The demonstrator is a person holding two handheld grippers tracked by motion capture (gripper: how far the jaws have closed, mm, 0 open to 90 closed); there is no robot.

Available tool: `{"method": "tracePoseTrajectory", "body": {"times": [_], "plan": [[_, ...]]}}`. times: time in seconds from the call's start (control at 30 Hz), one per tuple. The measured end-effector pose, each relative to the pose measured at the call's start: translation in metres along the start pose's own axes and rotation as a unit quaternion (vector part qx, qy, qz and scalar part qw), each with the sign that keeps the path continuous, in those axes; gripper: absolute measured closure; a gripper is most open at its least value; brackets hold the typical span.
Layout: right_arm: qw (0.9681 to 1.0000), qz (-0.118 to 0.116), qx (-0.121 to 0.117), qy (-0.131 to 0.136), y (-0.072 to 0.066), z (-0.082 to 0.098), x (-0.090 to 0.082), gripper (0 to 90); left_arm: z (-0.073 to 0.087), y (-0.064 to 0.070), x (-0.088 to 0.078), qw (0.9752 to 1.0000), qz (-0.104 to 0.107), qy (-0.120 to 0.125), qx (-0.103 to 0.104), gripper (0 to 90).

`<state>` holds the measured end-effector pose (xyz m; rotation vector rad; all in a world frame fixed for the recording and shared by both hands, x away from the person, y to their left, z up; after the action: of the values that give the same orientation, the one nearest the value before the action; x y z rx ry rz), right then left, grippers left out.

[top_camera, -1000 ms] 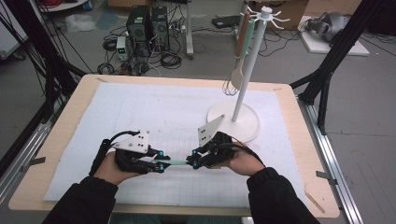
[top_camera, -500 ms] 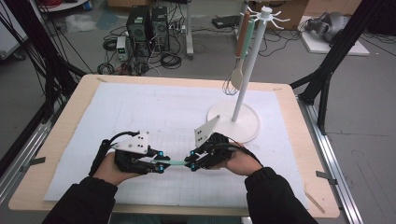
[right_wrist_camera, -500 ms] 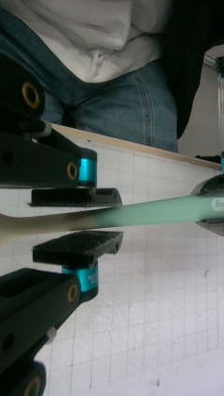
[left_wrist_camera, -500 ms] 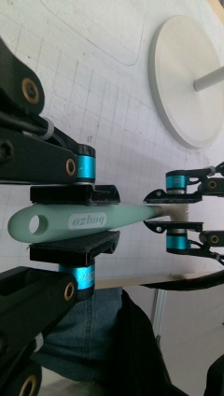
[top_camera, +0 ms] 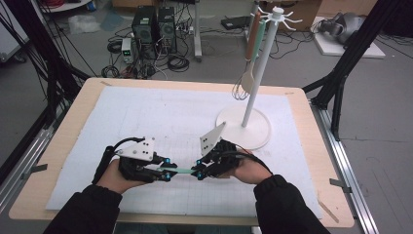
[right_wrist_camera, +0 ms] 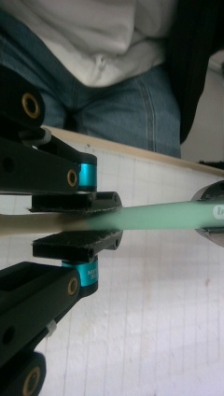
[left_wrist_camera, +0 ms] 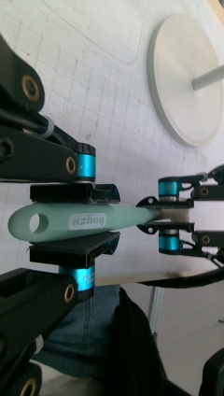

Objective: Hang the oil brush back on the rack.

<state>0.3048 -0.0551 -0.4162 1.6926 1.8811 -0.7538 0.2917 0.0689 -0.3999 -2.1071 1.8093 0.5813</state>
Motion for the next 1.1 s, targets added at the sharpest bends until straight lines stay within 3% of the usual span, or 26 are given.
{"method": "tracePoseTrajectory", "body": {"times": [0.2, 0.37, 0.7, 0.93, 1.0, 1.1], "plan": [[0.9996, 0.026, -0.007, 0.009, 0.0036, -0.0024, -0.0048, 80.7, 0.0003, -0.0049, -0.0028, 0.9998, -0.013, 0.001, -0.012, 71.9], [0.9991, 0.037, -0.018, -0.004, 0.0039, -0.0006, -0.0027, 80.6, 0.0000, -0.0031, -0.0013, 0.9999, -0.001, 0.000, -0.012, 74.4], [0.9997, 0.011, -0.003, -0.024, 0.0004, 0.0009, 0.0031, 78.8, 0.0030, 0.0013, -0.0021, 0.9998, 0.009, -0.018, 0.009, 76.0], [0.9995, -0.012, -0.006, -0.028, -0.0033, -0.0017, 0.0048, 74.6, 0.0025, 0.0045, -0.0052, 0.9995, 0.011, -0.022, 0.021, 76.1], [0.9996, -0.008, -0.004, -0.027, -0.0030, -0.0022, 0.0039, 80.2, 0.0015, 0.0045, -0.0051, 0.9996, 0.012, -0.020, 0.013, 76.0], [0.9994, 0.013, -0.013, -0.029, -0.0013, -0.0028, 0.0029, 81.2, -0.0010, -0.0010, -0.0067, 1.0000, -0.001, -0.007, -0.005, 74.1]]}}
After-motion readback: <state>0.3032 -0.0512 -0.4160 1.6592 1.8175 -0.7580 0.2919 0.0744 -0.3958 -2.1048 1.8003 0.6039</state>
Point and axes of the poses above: each handheld gripper's, and its own axes: x roughly forward along the jaws, z roughly out of its underside, y roughly to its right, the point moved 9 cm from there along x, roughly forward along the jaws, and after that the axes turned 3 degrees about y, right-handed, at the moved point
